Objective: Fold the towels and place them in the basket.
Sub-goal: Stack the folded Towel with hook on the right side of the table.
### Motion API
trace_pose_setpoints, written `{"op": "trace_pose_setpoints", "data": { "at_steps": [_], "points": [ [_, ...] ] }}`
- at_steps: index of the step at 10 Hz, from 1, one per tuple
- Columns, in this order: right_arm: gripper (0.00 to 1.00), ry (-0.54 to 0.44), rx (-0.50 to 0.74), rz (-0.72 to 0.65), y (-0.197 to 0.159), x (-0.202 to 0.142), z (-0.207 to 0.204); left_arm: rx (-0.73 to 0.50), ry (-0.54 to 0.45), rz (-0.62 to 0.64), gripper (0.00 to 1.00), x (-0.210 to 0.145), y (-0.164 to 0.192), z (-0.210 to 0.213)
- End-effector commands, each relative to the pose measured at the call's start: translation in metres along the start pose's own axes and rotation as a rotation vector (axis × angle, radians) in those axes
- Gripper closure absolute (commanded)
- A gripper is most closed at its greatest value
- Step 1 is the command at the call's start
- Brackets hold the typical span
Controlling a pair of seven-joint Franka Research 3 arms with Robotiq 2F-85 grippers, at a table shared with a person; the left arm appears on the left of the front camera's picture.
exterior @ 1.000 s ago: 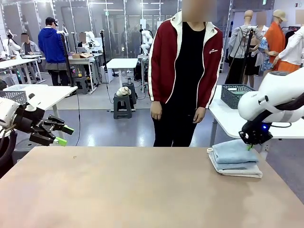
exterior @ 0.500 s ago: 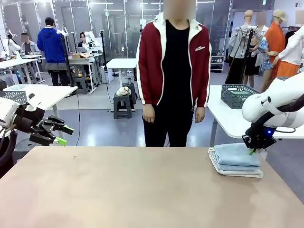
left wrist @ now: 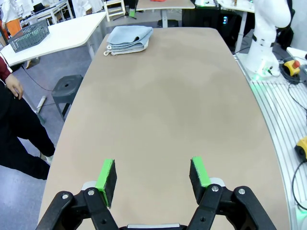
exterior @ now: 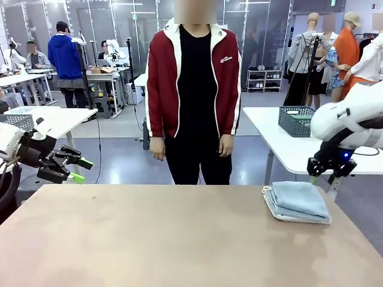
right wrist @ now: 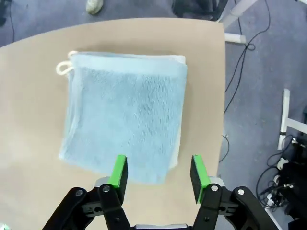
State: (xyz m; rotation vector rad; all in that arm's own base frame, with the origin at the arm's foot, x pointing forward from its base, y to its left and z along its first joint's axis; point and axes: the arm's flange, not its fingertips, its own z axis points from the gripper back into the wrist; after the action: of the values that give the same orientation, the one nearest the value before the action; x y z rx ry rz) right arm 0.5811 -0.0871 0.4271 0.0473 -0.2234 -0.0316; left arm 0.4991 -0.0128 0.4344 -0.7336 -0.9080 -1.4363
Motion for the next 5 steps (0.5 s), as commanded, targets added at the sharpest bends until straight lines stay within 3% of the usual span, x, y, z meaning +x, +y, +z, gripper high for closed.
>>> {"op": "trace_pose_setpoints", "data": {
  "at_steps": [1,3,5],
  "points": [
    [0.33,0.016,0.010,0.038,0.002,-0.030,0.096,-0.001,-0.013,0.009,0.22,0.002,-0.001,0.000],
    [0.33,0.027,0.025,0.011,0.017,-0.071,0.207,-0.001,-0.013,0.009,0.22,0.002,-0.001,0.000],
    [0.33,-0.024,0.067,0.048,0.035,-0.111,0.277,-0.001,-0.013,0.009,0.22,0.002,-0.001,0.000]
  ]
}}
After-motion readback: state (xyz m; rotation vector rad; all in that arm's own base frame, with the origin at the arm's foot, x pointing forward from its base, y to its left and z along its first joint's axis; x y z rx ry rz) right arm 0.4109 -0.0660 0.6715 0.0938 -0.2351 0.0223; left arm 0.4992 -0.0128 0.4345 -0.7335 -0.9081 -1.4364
